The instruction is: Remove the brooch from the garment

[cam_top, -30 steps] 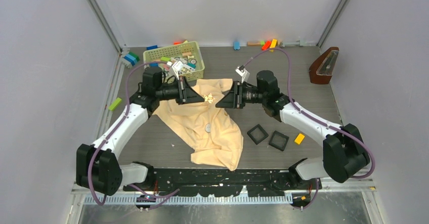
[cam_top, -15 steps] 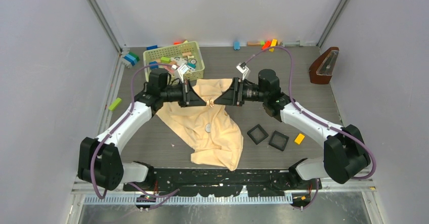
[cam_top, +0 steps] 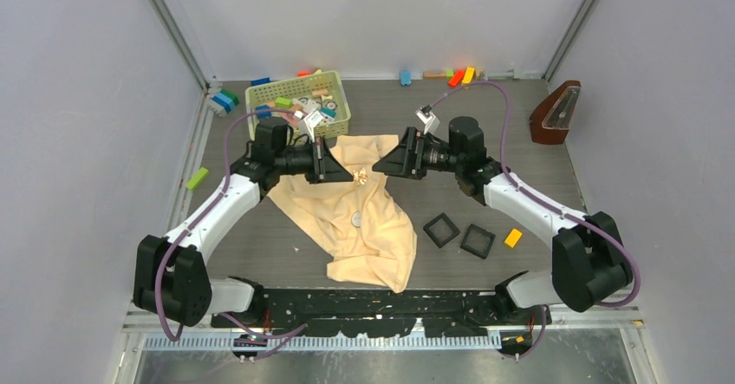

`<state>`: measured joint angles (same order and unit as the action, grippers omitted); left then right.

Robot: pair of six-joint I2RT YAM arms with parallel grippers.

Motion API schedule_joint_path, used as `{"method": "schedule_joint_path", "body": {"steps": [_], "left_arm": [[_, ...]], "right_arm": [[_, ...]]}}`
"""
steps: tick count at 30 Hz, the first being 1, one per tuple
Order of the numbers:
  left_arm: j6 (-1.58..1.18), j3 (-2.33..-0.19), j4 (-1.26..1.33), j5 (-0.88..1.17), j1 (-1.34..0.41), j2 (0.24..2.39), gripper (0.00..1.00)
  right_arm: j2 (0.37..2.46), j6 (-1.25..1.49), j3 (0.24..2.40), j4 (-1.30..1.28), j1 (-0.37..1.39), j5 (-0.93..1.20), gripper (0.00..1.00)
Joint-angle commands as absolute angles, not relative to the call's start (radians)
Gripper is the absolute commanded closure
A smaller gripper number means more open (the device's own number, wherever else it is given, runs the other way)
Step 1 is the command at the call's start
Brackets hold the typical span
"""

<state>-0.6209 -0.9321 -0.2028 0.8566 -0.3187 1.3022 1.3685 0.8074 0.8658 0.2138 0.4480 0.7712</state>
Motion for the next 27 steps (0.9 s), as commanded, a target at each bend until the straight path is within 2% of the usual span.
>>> {"method": "schedule_joint_path", "body": {"steps": [1,27], "left_arm": [[-0.621,-0.945,-0.186,0.887,-0.324,1.292,1.00],[-0.620,-0.941,-0.176,0.876,-0.329,1.320,1.00]], "right_arm": [[1.399,0.851,0.871,0.289,0.457,0.811,0.17],[1.453,1.021,0.888,0.475,0.503,0.903,0.32]]}}
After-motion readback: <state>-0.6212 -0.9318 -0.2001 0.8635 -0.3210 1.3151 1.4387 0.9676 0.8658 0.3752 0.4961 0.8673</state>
